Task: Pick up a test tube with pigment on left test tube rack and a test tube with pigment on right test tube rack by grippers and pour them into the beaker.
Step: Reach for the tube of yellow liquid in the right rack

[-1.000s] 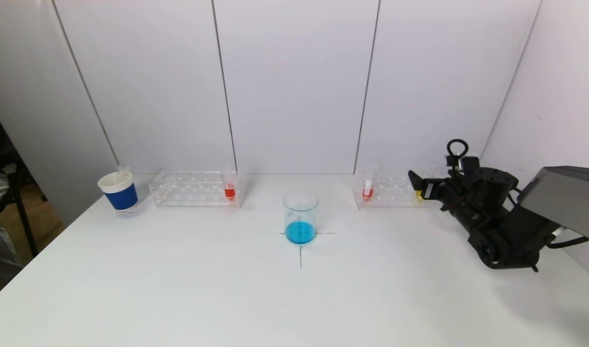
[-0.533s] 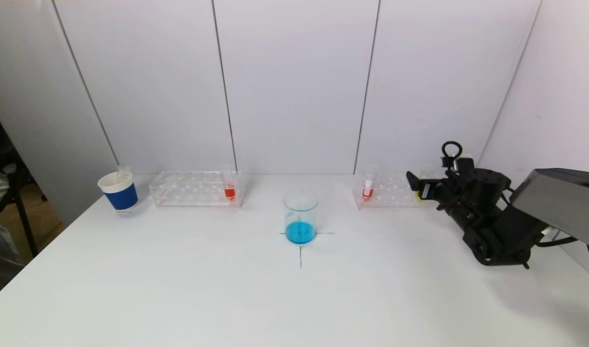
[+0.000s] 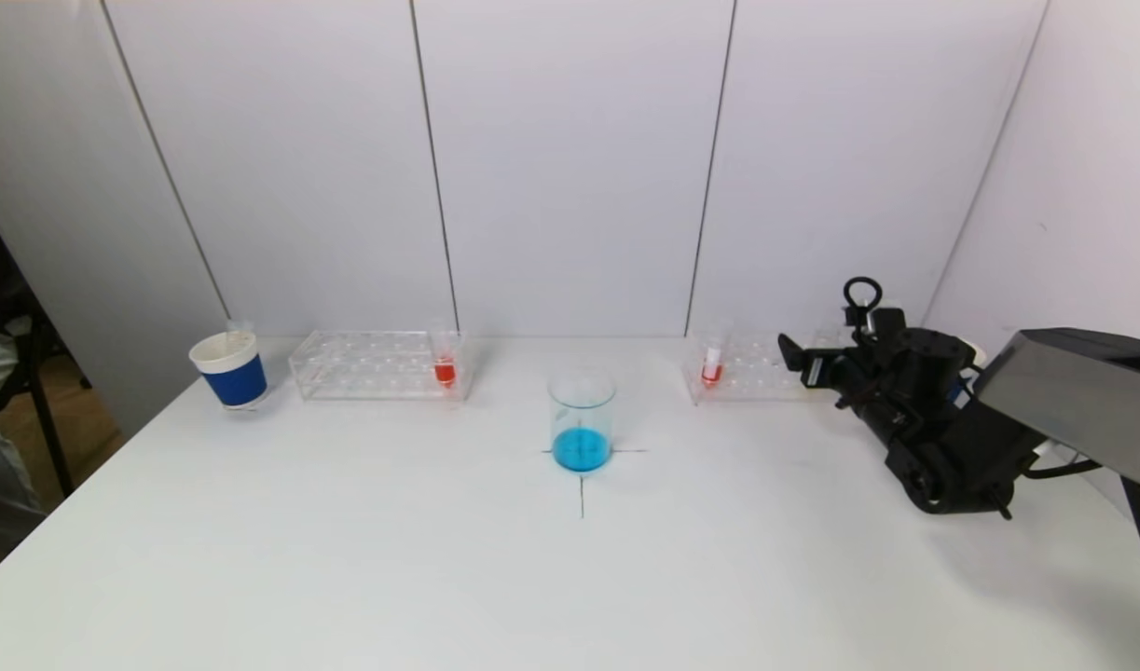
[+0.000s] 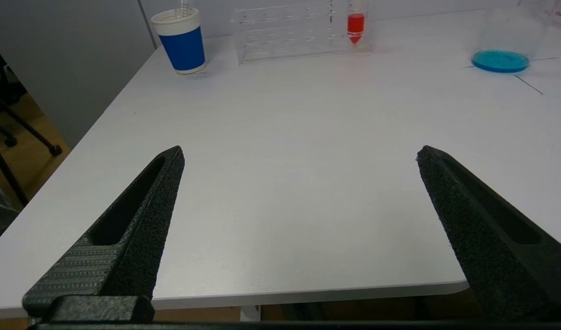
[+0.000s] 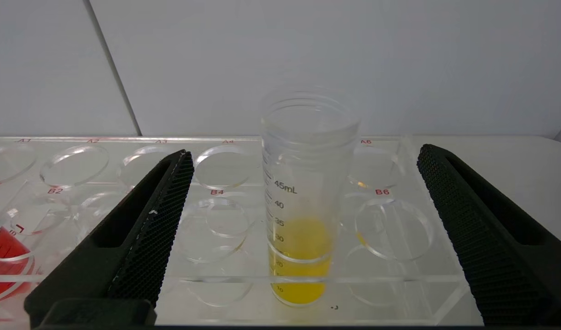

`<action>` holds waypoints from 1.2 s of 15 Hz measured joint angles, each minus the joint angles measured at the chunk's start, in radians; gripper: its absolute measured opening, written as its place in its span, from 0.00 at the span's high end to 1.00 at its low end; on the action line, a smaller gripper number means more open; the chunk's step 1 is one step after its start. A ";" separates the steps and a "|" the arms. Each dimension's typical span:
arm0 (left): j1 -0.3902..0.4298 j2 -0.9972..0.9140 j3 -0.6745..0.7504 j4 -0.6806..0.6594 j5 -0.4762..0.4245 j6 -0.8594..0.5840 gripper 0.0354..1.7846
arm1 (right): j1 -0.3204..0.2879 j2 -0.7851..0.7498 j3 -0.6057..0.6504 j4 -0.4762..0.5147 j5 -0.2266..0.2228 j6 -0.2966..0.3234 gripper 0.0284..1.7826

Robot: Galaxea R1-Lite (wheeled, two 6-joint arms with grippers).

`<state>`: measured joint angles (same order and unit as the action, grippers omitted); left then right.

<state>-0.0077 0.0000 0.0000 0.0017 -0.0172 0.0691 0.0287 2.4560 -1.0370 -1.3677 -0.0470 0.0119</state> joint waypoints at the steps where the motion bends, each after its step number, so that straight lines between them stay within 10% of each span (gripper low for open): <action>1: 0.000 0.000 0.000 0.000 0.000 0.000 0.01 | 0.001 0.001 0.000 0.000 0.000 0.000 0.01; 18: 0.000 0.000 0.000 0.000 0.000 -0.001 0.01 | 0.003 0.006 -0.024 0.006 0.000 -0.001 0.01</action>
<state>-0.0077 0.0000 0.0000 0.0017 -0.0168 0.0683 0.0317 2.4617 -1.0606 -1.3615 -0.0474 0.0109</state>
